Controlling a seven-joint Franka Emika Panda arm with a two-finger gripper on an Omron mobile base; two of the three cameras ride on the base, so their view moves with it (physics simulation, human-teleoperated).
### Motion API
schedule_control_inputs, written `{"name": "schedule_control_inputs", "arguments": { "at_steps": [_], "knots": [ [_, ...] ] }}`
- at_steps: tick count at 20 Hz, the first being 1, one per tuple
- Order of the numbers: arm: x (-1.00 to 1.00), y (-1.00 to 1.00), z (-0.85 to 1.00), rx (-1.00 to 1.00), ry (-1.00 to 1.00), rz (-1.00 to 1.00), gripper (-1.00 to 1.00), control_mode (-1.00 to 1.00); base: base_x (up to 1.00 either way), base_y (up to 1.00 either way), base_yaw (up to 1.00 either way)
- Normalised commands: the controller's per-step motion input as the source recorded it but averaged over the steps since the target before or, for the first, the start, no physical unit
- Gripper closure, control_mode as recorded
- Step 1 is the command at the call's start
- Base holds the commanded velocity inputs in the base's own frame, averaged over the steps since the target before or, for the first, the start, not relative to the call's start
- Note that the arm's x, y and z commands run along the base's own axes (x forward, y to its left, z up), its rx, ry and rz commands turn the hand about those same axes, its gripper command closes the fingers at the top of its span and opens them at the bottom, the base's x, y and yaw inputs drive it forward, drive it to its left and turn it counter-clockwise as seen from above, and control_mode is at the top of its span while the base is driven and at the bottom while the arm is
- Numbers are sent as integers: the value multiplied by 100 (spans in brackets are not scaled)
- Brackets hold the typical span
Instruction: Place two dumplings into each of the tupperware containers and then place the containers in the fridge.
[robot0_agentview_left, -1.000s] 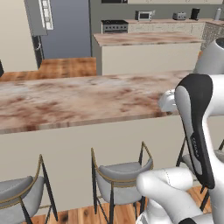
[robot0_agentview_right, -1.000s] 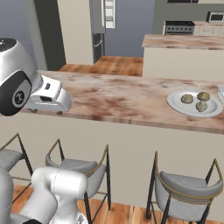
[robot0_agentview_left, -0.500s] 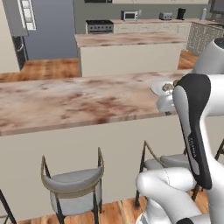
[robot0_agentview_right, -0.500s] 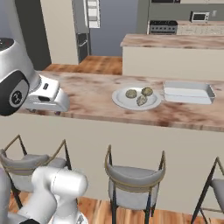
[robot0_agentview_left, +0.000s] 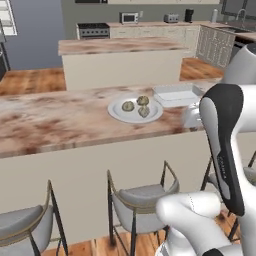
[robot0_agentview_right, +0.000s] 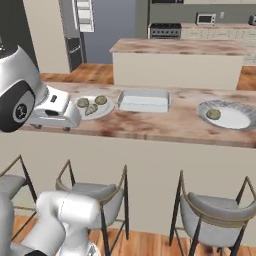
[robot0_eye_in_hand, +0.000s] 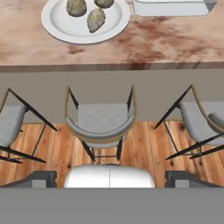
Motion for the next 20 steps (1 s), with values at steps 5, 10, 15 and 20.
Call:
{"name": "schedule_control_inputs", "arguments": {
  "at_steps": [5, 10, 15, 20],
  "knots": [
    [0, 0, 0, 0, 0, 0, -100, 100, 25, -45, 0],
    [0, 0, 0, 0, 0, 0, -100, 100, 57, -24, 0],
    [0, 0, 0, 0, 0, 0, -100, 100, 33, -55, 0],
    [0, 0, 0, 0, 0, 0, -100, 100, 2, -35, -1]
  ]
}}
